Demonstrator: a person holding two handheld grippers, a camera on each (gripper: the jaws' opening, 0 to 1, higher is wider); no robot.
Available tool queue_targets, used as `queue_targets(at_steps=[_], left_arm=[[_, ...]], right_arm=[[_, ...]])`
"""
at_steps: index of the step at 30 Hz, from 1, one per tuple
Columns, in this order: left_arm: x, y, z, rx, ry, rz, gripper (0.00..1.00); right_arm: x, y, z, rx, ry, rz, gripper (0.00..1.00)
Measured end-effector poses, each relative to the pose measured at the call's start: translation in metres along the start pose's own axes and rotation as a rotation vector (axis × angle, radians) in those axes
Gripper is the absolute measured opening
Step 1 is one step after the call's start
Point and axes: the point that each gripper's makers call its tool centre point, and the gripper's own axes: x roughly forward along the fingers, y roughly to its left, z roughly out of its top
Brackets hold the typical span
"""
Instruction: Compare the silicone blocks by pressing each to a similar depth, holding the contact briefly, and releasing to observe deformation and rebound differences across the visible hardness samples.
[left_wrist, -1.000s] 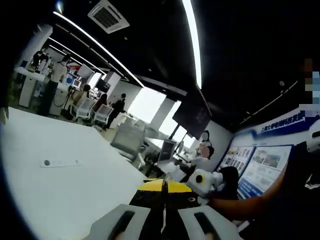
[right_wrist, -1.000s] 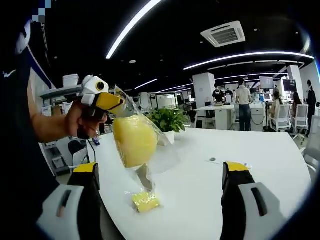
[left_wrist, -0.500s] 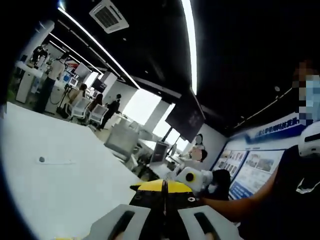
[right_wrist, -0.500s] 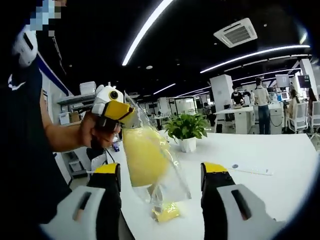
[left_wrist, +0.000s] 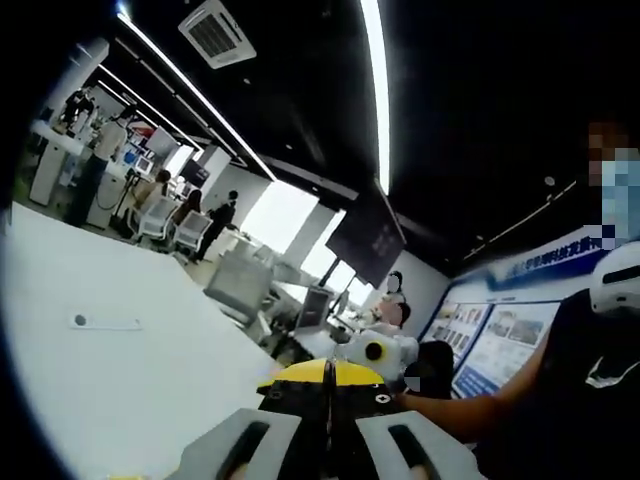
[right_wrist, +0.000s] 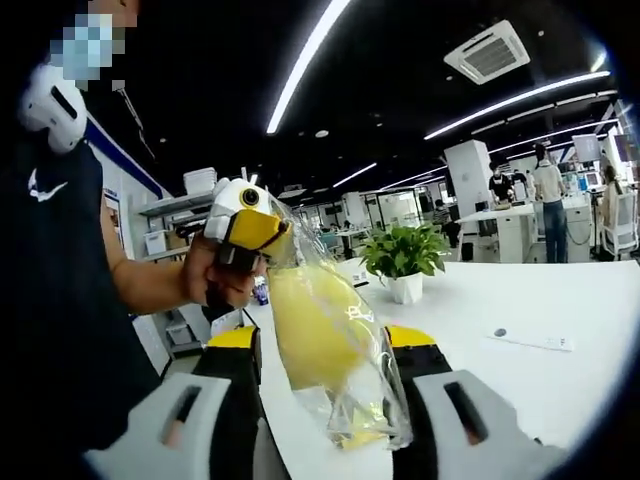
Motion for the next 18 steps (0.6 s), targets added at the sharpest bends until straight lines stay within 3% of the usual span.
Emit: queue_targets(at_steps=[2, 6, 18], left_arm=[[-0.0003, 0.001, -0.0002, 0.0, -0.002, 0.003, 0.0], [-0.0007, -0.0022, 0.0003, -0.013, -0.008, -0.014, 0.0], [-0.0048, -0.0027, 0.0021, -0.028, -0.017, -0.021, 0.0]], right_arm=[[-0.0001, 0.001, -0.001, -0.002, 0.002, 0.007, 0.38], [0.0014, 0.0015, -0.0008, -0.003, -0.004, 0.01, 0.4], [0.002, 0.0097, 0.0024, -0.027, -0.009, 0.044, 0.25]])
